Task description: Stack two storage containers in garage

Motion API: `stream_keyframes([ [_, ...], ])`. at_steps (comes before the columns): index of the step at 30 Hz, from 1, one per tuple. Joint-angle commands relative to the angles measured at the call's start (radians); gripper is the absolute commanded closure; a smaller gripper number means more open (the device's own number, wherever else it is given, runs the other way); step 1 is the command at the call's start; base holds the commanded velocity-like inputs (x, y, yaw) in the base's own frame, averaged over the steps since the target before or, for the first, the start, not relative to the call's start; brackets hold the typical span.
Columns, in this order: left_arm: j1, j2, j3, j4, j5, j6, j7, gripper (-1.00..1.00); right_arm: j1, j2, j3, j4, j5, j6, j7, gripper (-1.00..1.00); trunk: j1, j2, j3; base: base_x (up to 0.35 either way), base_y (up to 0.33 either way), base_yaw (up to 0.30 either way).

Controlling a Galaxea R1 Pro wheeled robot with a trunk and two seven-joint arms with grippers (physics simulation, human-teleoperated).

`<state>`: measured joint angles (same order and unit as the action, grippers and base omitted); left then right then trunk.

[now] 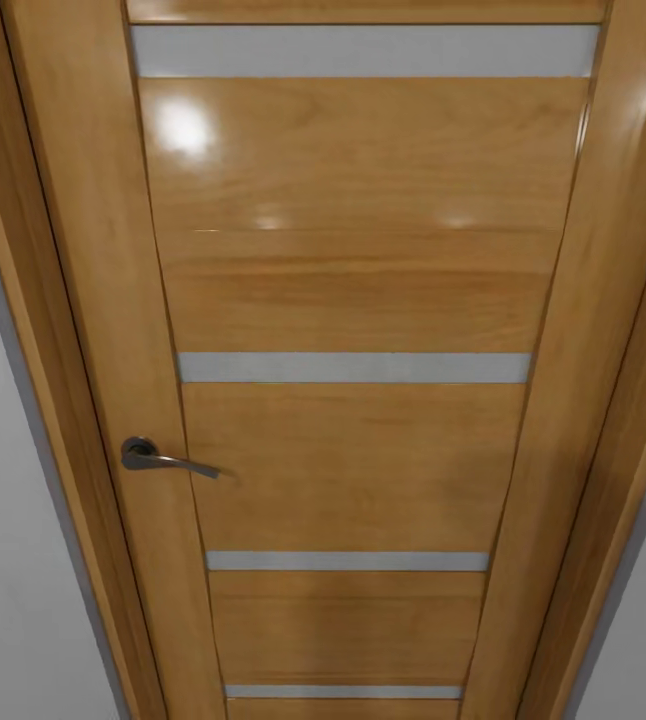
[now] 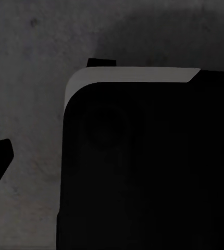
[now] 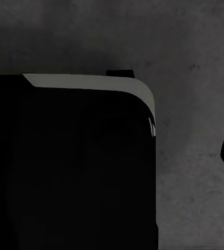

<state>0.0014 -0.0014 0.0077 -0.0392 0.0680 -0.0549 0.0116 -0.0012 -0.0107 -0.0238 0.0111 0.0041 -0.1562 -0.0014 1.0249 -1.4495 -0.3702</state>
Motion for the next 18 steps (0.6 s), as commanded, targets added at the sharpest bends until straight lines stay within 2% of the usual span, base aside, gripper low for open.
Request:
stream_keyframes([
  [1,0.0,0.0,0.0,-0.001,0.007,-0.002,0.001,-1.0,0.0,0.0,-0.002,0.001,0.0,-0.005,0.0,-1.0,0.0,0.0,-0.001,-0.003,0.0,0.0],
  [8,0.0,0.0,0.0,-0.001,0.007,-0.002,0.001,-1.0,0.0,0.0,-0.002,0.001,0.001,-0.005,0.0,-1.0,0.0,0.0,-0.001,-0.001,-0.001,0.0],
  [12,0.0,0.0,0.0,-0.001,0.007,-0.002,0.002,-1.0,0.0,0.0,-0.002,0.001,0.001,-0.005,0.0,-1.0,0.0,0.0,-0.001,0.0,-0.128,0.0],
  [18,0.0,0.0,0.0,-0.001,0.007,-0.002,0.001,-1.0,0.0,0.0,-0.002,0.001,0.002,-0.004,0.002,-1.0,0.0,0.0,-0.001,0.0,-0.028,0.0],
])
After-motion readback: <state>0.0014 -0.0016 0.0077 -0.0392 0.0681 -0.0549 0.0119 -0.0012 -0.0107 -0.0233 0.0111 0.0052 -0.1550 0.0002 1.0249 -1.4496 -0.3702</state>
